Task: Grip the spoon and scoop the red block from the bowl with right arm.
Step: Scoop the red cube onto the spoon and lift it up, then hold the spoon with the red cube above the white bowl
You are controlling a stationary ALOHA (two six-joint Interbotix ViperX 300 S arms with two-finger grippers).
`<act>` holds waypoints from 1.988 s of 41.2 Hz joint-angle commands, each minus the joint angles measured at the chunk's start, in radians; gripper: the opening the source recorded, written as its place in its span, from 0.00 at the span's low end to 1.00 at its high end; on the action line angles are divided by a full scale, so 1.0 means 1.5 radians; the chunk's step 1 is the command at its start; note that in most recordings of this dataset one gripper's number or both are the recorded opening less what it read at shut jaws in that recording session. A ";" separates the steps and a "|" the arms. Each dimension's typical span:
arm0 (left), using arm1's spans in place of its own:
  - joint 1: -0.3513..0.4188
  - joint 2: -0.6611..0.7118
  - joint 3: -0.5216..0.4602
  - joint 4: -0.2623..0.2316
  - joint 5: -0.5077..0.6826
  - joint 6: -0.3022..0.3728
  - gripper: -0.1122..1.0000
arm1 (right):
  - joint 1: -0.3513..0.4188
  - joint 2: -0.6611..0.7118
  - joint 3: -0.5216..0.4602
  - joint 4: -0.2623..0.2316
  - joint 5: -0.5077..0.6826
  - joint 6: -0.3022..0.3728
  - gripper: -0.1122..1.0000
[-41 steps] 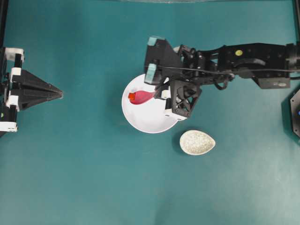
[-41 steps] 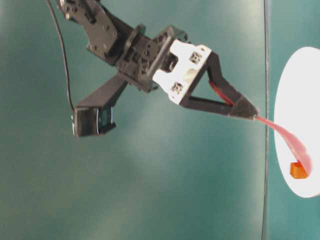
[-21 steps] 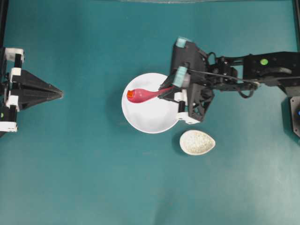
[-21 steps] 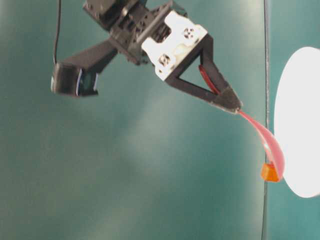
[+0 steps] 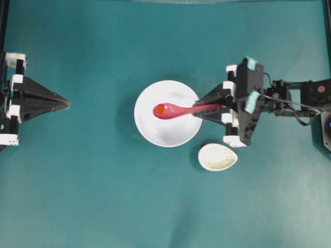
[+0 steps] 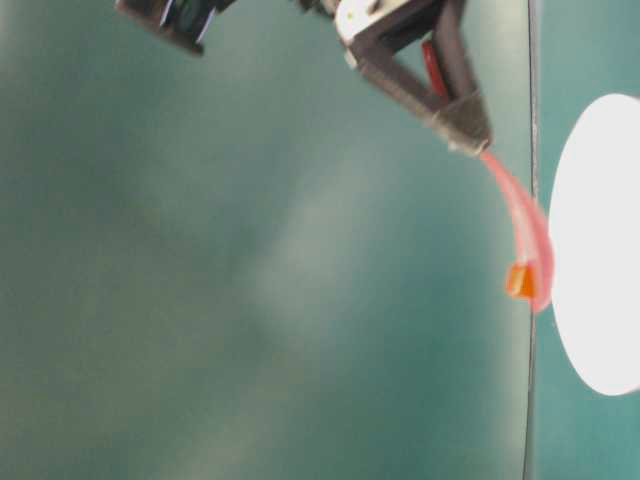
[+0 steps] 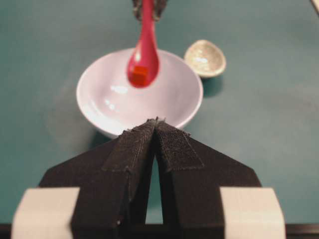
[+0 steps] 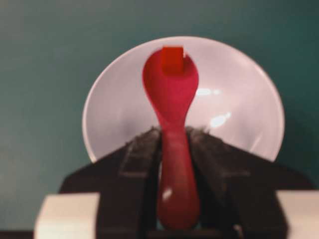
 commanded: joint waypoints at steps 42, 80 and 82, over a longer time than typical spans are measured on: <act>-0.001 0.002 -0.020 0.002 -0.002 0.000 0.13 | 0.013 -0.049 0.044 0.014 -0.150 -0.039 0.33; 0.000 0.002 -0.021 0.002 -0.002 -0.001 0.13 | 0.011 -0.155 -0.015 0.020 -0.058 -0.045 0.33; -0.001 0.003 -0.021 0.002 -0.003 -0.001 0.13 | 0.010 -0.154 -0.015 0.022 -0.058 -0.045 0.33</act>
